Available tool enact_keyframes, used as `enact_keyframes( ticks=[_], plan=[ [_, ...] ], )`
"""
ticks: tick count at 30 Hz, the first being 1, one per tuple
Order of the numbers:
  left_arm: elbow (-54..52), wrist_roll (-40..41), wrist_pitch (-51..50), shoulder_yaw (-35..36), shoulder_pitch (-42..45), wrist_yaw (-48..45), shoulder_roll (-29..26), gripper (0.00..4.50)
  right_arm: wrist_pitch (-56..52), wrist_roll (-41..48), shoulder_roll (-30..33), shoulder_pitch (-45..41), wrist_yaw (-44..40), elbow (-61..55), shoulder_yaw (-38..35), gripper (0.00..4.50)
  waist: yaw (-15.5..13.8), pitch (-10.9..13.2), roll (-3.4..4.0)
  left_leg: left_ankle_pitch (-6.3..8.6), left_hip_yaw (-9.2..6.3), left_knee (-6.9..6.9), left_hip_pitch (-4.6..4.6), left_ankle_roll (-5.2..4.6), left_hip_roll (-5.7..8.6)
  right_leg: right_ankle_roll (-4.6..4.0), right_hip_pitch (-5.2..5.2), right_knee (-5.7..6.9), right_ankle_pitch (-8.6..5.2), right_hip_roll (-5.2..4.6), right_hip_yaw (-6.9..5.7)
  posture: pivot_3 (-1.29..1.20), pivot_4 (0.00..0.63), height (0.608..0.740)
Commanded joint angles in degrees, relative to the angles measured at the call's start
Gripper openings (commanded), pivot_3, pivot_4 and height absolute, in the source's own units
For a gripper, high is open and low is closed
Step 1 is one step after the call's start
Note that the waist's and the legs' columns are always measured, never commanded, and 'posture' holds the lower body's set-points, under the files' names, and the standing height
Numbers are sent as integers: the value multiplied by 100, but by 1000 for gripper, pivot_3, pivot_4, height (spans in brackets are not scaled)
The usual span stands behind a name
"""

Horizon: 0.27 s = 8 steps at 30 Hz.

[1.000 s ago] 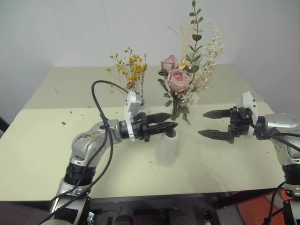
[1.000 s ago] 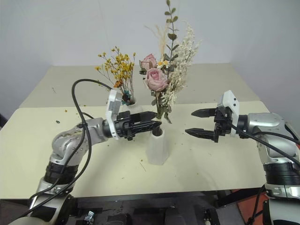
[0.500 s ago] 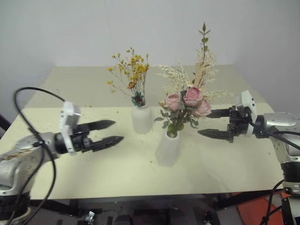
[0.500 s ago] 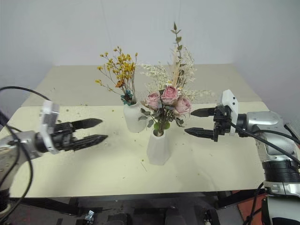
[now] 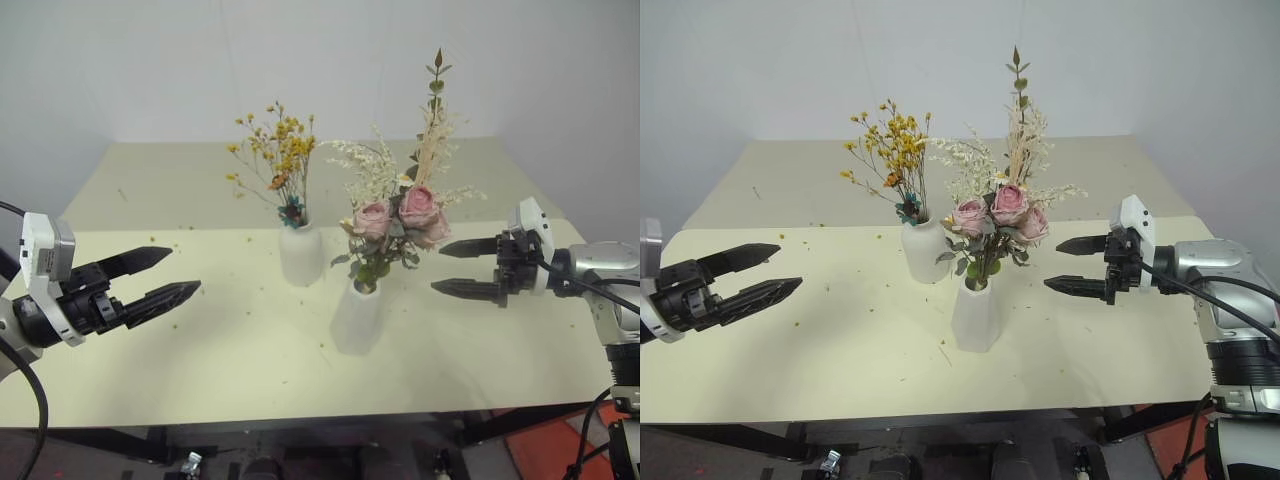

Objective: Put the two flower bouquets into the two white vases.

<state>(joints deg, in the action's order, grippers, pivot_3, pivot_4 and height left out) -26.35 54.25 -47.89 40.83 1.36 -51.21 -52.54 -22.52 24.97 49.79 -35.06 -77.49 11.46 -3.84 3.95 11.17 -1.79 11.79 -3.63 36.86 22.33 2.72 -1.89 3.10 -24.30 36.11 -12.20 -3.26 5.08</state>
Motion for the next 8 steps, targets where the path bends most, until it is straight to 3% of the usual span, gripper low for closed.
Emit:
enact_keyframes(
  ticks=[1,8],
  plan=[
    [-212,140,53,362,-114,141,-28,4493,195,33,119,15,16,-94,-259,4500,0,0,0,0,1,0,0,0,0,0,0,1,0,0,0,0,150,740],
    [-410,174,192,255,-257,324,166,4493,599,-11,-105,188,494,-145,-409,4500,0,0,0,0,4,0,-1,0,0,0,1,0,0,0,2,0,150,740]
  ],
)
